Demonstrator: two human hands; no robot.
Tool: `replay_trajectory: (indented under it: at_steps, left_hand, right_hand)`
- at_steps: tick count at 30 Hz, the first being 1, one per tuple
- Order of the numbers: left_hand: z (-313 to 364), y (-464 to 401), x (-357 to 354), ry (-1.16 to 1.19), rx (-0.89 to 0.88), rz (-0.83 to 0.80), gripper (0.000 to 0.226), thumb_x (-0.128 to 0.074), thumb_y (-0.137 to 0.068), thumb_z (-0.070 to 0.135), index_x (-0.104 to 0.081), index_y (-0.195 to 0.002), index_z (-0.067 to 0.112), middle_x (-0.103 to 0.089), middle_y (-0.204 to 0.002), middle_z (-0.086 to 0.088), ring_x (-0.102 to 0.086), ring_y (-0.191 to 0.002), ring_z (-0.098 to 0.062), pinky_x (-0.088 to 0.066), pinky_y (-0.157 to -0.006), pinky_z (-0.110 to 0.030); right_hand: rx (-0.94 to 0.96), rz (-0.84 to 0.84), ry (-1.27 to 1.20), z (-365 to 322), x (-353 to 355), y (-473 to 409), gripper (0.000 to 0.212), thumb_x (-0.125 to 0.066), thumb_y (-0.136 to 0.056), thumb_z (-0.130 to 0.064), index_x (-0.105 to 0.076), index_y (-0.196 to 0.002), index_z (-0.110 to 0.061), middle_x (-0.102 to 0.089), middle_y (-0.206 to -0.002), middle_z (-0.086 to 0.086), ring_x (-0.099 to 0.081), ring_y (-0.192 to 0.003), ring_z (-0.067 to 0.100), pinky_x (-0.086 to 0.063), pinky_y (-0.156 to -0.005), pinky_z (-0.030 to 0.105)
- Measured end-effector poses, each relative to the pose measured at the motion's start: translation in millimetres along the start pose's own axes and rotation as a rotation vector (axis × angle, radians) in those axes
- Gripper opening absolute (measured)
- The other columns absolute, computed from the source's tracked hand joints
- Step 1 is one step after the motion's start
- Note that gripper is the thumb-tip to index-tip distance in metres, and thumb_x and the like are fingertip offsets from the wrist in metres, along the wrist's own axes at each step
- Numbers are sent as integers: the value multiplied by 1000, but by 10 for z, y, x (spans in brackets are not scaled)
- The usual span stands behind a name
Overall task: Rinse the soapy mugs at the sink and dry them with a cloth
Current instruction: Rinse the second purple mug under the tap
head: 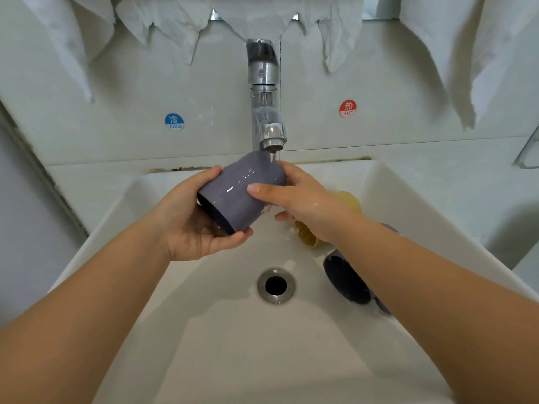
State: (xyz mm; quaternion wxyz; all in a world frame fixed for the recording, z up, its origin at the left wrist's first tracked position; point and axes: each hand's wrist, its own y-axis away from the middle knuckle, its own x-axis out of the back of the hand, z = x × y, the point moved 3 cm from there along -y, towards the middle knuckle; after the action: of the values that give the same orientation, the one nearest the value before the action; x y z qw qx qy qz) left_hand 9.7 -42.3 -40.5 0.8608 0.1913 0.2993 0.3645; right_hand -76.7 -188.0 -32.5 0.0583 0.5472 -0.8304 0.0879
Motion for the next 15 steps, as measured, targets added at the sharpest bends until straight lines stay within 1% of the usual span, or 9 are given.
replay_trajectory:
  at_steps: [2,4,5,7,8,9,10,12,15]
  left_hand:
    - [-22,-5,-1,-8,29,-26,54,-63,-78,56,-65,-113,15,-66,-95,-16,-66,-72,-39,-57,-47,-38]
    - [-48,-7,-39,-33,27,-47,58,-68,-70,53,-64,-114,15,-66,-95,-16,-65,-73,-39,-57,-47,-37]
    - [-58,-3,-63,-42,21,-56,61,-71,-65,50,-64,-114,14,-66,-94,-16,-65,-73,-38,-57,-47,-36]
    - [-58,11,-98,-70,-4,-67,64,-73,-58,44,-63,-113,12,-66,-90,-16,-64,-72,-37,-58,-47,-35]
    - [-55,16,-104,-83,-14,-67,63,-73,-58,43,-63,-112,12,-66,-88,-16,-65,-71,-35,-58,-47,-34]
    - [-53,21,-103,-91,-21,-64,62,-72,-58,43,-64,-111,11,-67,-86,-15,-65,-70,-34,-58,-47,-34]
    - [-53,21,-98,-99,-28,-60,61,-72,-58,43,-64,-110,11,-67,-85,-15,-65,-69,-33,-58,-48,-33]
    - [-66,21,-97,-144,-45,-42,62,-72,-58,45,-64,-111,12,-68,-87,-15,-66,-68,-32,-59,-50,-32]
    - [-117,22,-147,-214,-77,-2,68,-74,-56,47,-64,-114,14,-66,-99,-15,-69,-75,-33,-60,-53,-33]
  right_hand:
    - [2,60,81,-13,-20,8,35,-66,-85,-46,-51,-110,-27,-61,-104,-10,-59,-90,7,-52,-69,28]
    - [2,178,130,-3,-2,9,45,-54,-90,-52,-53,-106,-10,-63,-100,2,-57,-79,10,-51,-71,32]
    - [-11,213,138,5,8,8,49,-49,-93,-54,-53,-105,-7,-63,-98,6,-56,-76,12,-49,-70,31]
    - [-32,210,157,30,15,11,45,-43,-95,-54,-52,-104,-11,-61,-94,3,-55,-74,11,-47,-63,27]
    - [-43,177,155,39,5,11,42,-46,-94,-55,-50,-106,-15,-59,-96,-1,-56,-76,11,-47,-62,25]
    - [-64,137,148,39,-12,15,42,-52,-90,-55,-46,-110,-19,-57,-99,-4,-56,-81,11,-47,-61,24]
    - [-83,102,141,48,-36,0,48,-60,-85,-56,-43,-114,-23,-56,-102,-7,-57,-85,9,-46,-61,23]
    - [-103,112,141,60,-50,-28,56,-67,-77,-58,-40,-114,-25,-55,-102,-9,-55,-85,6,-46,-64,21]
    - [-124,241,132,78,22,-48,46,-51,-88,-61,-52,-103,-17,-61,-99,-1,-59,-83,13,-51,-74,30]
